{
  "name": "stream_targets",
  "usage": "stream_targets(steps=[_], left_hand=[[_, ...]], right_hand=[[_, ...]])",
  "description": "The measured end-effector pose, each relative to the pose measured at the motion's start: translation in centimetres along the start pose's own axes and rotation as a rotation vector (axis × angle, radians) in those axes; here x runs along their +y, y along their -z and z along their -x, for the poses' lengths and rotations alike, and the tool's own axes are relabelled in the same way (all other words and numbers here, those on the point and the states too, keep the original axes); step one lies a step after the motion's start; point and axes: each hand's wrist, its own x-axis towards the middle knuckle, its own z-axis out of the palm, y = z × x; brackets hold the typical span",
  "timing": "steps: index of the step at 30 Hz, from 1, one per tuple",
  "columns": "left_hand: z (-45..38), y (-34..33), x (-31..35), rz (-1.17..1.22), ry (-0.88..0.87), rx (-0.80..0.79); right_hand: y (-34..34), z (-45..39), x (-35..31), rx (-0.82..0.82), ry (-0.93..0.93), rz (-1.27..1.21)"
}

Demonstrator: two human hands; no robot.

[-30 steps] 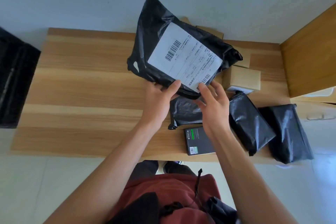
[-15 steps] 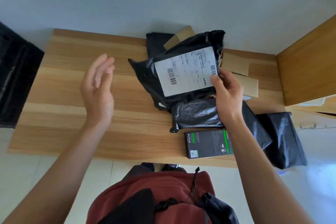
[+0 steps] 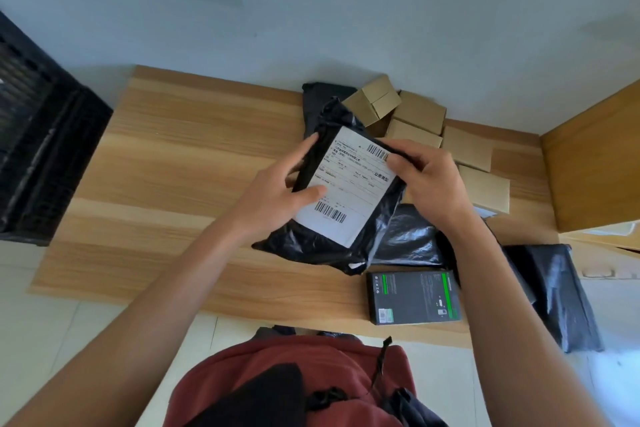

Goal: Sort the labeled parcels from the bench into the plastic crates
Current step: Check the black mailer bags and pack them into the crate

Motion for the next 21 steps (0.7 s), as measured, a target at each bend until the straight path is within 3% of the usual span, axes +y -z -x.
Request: stream_targets(steps=[7,11,18,21], left_hand=[[-0.3,0.6,0.5,0.142,0.0,-0.033],[-0.2,0.0,1.3,0.236,-0.038,0.074],[-0.6,-0.4,3.2,0.401,-0.075,0.287],[-0.6,-0.5,4.0,0.457,-0.098,0.4]], right_hand=[[-2.0,-1.3,-2.0,0.262,0.004,-0.103],[-2.9,-1.9,-3.2,0.37,0.048,-0.155],[-2.9,0.2,-3.9,0.321,0.052,-0.315],[-2.5,1.9,-2.7,0.182,0.0,-0.336]])
